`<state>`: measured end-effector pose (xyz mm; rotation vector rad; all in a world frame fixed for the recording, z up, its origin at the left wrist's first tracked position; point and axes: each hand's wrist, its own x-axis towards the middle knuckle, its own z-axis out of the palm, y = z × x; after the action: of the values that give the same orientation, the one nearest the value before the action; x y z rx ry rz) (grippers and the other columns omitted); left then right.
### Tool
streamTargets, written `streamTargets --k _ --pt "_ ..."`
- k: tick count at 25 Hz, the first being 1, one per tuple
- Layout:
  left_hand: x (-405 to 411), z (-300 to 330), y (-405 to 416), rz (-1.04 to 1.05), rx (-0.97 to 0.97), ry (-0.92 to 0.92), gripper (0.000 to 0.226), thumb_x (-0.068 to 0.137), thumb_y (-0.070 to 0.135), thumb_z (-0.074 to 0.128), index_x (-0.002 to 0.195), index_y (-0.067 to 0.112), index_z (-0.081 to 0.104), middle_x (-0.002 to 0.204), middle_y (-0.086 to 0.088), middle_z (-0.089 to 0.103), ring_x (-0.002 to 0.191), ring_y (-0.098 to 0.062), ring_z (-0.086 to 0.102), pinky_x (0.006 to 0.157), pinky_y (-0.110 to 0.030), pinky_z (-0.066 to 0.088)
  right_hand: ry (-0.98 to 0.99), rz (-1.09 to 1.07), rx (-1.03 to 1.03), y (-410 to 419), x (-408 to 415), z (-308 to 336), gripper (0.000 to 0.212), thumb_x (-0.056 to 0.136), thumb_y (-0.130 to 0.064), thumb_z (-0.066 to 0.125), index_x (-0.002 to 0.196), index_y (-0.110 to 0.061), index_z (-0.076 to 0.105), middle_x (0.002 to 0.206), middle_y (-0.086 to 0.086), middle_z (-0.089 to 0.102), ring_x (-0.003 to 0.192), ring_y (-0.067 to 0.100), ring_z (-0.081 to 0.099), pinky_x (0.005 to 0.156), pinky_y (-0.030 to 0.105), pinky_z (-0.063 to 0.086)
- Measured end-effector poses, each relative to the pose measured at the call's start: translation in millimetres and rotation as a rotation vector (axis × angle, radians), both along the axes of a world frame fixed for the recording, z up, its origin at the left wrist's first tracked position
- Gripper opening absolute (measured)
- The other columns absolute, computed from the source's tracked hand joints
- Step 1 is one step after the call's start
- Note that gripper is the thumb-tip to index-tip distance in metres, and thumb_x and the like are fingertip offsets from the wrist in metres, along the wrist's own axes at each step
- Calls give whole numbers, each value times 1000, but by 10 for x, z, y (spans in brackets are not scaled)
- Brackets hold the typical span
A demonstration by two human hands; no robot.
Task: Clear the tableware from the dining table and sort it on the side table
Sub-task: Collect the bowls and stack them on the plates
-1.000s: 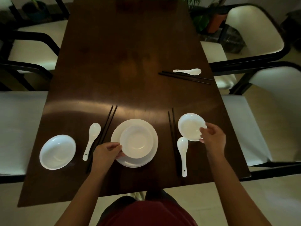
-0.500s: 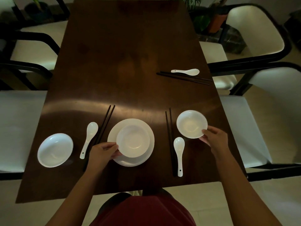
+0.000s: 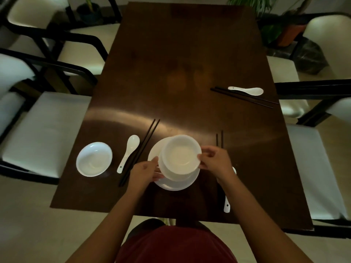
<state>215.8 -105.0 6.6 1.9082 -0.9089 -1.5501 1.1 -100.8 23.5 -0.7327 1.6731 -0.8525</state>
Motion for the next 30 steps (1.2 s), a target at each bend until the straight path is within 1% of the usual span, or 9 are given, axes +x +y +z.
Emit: streamTargets --k 2,7,12,15,18,20,23,26,30 --pt "-27 26 -20 58 79 35 33 88 33 58 90 2 67 73 -10 71 65 -23 69 62 -29 56 25 33 16 4 62 -86 26 81 0 65 105 -9 68 74 -1 67 64 10 66 53 18 57" --pt "29 -16 87 -102 -106 -90 17 84 7 63 99 2 69 74 -6 71 58 -9 70 58 -17 56 88 84 41 11 139 -175 30 80 -2 67 109 -7 67 73 4 66 67 16 68 61 28 60" --pt "47 -44 72 -104 -121 -101 17 83 7 64 99 3 69 73 -2 71 59 -9 70 59 -17 56 292 219 80 6 88 -182 35 78 -18 72 105 -21 49 79 -1 59 75 21 65 71 36 58" --pt "46 -24 82 -100 -129 -85 18 83 7 64 100 2 69 75 -6 70 59 -8 69 58 -16 56 121 203 113 10 35 -204 35 85 -20 64 119 -19 55 97 3 60 84 18 63 72 34 59" --pt "35 33 78 -108 -100 -46 20 85 9 62 103 2 67 82 -10 70 65 -13 70 60 -18 56 76 148 97 8 58 -233 32 86 -12 62 118 -9 62 91 3 64 74 14 66 70 32 60" --pt "140 104 53 -44 -88 -22 19 89 13 57 104 5 65 83 -8 69 67 -15 69 61 -21 56 71 117 90 -3 86 -244 30 86 -8 61 115 -7 63 92 5 65 72 13 65 65 27 59" --pt "682 180 5 244 -190 -143 18 90 17 54 102 8 64 86 -10 70 64 -15 69 59 -22 54 49 80 95 -11 95 -253 29 85 -7 62 114 -7 64 97 8 65 75 14 64 61 24 58" --pt "1355 105 67 487 -102 -251 28 89 21 56 106 1 61 107 -23 65 85 -30 67 71 -37 56 19 57 106 9 99 -262 30 85 -7 62 115 -7 64 97 9 65 76 15 64 62 26 57" --pt "1580 -47 72 516 114 -69 42 90 21 56 124 -2 48 123 -24 54 104 -35 60 81 -45 53 -14 28 120 22 113 -236 31 86 -6 62 116 -5 62 104 12 64 87 24 63 68 32 57"
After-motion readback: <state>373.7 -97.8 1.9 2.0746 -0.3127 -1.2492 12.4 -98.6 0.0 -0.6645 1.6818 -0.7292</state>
